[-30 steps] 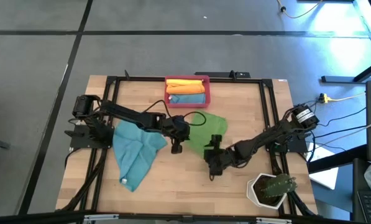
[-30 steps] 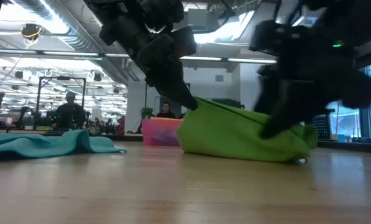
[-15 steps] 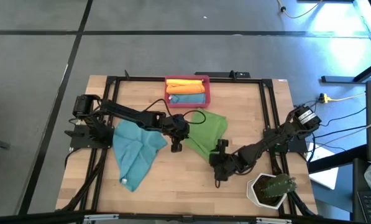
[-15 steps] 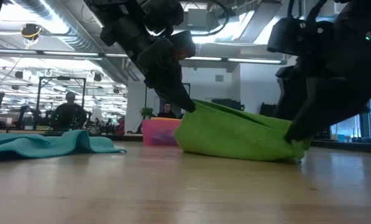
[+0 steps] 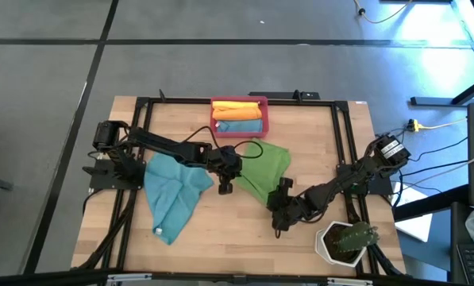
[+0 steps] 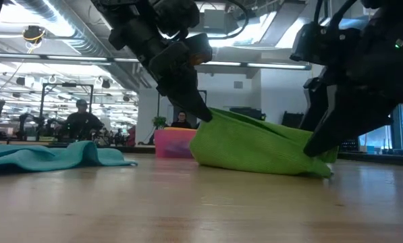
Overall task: Roll microfiber towels into tight, uniform cylinder then place into a basket
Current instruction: Fold the green microfiber towel
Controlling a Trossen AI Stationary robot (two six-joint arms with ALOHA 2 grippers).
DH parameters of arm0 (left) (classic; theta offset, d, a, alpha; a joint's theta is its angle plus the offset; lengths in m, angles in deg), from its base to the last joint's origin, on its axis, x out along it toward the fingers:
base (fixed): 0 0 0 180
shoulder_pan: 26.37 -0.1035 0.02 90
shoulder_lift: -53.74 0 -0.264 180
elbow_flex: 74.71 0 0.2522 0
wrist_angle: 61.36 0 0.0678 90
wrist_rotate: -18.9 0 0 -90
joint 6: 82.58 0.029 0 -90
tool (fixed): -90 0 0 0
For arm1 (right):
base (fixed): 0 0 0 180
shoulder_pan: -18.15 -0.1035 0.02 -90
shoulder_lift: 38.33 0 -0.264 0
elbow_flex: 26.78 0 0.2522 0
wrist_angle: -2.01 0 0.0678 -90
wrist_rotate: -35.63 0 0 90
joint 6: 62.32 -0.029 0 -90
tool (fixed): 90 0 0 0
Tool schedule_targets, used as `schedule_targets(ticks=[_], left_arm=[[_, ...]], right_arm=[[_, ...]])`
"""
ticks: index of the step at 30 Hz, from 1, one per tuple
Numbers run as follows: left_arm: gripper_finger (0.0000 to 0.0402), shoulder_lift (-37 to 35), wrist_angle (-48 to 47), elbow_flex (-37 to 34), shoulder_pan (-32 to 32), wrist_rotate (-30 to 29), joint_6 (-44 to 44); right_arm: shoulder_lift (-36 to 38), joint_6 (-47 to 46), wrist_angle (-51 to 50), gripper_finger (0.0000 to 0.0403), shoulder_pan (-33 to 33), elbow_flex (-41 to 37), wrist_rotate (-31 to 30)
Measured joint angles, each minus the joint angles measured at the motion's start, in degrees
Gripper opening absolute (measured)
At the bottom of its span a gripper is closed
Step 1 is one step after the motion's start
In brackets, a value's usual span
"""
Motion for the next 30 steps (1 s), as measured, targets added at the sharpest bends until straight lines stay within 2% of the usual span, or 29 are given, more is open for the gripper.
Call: schedule_targets(ticks=[12,18,21,23,30], left_arm=[[0.0000,0.00,-0.37,0.00,0.00,-0.02,0.00],[0.0000,0.00,-0.39,-0.02,0.02,0.01,0.00],[0.0000,0.01,-0.62,-0.02,0.02,0.02,0.00],[0.0000,0.00,-1.05,-0.02,0.02,0.00,0.00],[0.0000,0.02,-1.44,-0.02,-0.62,-0.02,0.17]], right_arm=[[0.00,-0.95,-1.22,0.0097,-0.04,-0.02,1.39],[0.00,1.44,-0.82,0.0049,-0.03,-0.02,4.55],[0.00,1.79,-0.92,0.0054,-0.04,-0.02,6.36],[0.00,1.97,-1.49,0.0072,-0.02,-0.02,8.76],[0.18,1.59,-3.01,0.0182,-0.42,-0.02,10.16]])
